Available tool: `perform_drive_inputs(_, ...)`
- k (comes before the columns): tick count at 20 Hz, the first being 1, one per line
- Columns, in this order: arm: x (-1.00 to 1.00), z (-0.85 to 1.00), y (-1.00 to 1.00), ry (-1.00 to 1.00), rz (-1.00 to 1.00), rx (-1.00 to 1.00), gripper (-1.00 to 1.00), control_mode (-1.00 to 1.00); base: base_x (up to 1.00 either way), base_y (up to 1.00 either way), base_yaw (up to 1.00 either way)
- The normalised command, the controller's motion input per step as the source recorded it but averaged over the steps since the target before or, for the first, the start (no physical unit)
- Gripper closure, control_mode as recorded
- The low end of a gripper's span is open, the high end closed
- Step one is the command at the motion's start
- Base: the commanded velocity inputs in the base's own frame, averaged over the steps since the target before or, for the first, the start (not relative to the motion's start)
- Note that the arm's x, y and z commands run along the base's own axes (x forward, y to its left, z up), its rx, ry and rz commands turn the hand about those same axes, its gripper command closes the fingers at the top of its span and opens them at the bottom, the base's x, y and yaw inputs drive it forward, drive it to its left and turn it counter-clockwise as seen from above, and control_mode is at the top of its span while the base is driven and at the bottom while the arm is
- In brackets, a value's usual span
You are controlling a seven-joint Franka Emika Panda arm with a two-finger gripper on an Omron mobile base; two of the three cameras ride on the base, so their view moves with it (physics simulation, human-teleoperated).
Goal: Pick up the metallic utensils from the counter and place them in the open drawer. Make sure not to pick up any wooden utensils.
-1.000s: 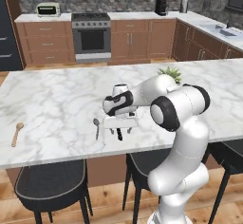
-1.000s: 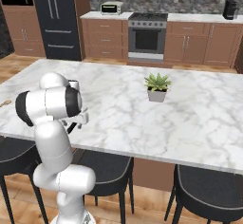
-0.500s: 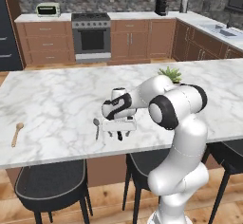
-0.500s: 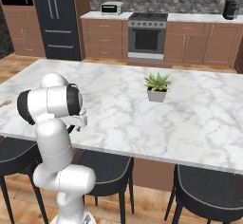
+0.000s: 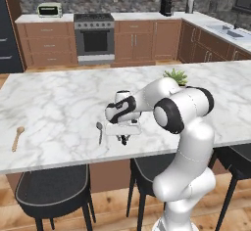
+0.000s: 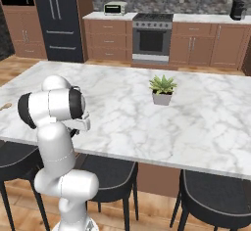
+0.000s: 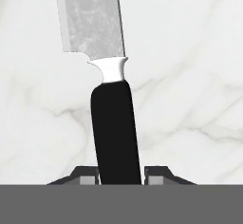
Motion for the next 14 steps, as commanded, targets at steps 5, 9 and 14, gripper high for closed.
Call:
perform_drive_inputs(5,0.00,0.00,-0.02,0.00,0.00,0.00,1.00,-1.00,0.00,0.00,0.00)
perform_drive_inputs(9,-0.09,0.58,-0.03,-0.01,0.00,0.00,1.00,-1.00,0.00,0.00,0.00)
perform_drive_inputs(14,-0.69,1.00,-0.28,-0.01,0.00,0.00,1.00,-1.00,0.00,0.00,0.00)
